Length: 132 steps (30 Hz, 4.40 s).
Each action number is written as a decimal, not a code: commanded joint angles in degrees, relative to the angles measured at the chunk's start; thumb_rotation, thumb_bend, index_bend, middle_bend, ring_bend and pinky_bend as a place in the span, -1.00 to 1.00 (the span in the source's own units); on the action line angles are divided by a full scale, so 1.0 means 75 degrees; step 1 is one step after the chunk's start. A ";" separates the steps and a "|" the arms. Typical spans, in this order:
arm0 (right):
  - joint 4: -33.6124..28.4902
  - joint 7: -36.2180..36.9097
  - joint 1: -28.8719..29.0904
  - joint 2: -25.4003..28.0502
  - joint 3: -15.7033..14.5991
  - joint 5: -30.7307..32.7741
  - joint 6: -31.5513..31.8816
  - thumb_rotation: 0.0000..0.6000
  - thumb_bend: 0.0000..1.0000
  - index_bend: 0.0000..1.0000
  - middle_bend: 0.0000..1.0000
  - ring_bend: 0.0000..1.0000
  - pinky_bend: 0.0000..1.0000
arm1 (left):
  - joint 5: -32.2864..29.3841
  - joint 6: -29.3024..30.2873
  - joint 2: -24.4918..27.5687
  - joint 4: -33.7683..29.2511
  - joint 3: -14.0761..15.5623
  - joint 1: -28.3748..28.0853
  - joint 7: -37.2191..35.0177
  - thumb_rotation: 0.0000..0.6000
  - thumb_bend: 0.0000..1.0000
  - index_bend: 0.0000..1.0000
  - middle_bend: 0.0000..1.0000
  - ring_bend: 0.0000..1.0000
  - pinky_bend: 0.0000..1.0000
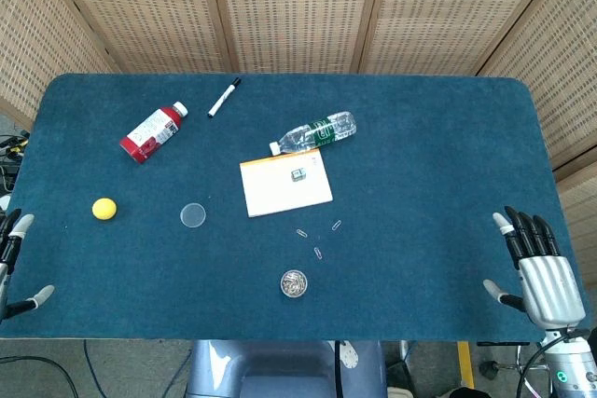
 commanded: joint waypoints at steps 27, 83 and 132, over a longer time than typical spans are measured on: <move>0.1863 0.1821 0.4158 -0.0976 0.0804 -0.0220 -0.4858 1.00 -0.65 -0.40 -1.00 -1.00 -1.00 | -0.0782 -0.0478 -0.0231 -0.0013 -0.0294 -0.0247 0.0551 1.00 -1.00 -1.00 -1.00 -1.00 -1.00; 0.4333 -0.1149 0.6136 -0.4341 0.0711 0.3134 -0.6750 1.00 -0.32 -0.08 -1.00 -1.00 -1.00 | -0.1362 -0.0912 -0.0365 0.0145 -0.0395 -0.0515 0.0634 1.00 -1.00 -1.00 -1.00 -1.00 -1.00; 0.4108 -0.2083 0.6230 -0.4301 0.0520 0.3900 -0.6202 1.00 -0.15 0.29 -1.00 -1.00 -1.00 | -0.1389 -0.0932 -0.0360 0.0169 -0.0365 -0.0557 0.0597 1.00 -1.00 -1.00 -1.00 -1.00 -1.00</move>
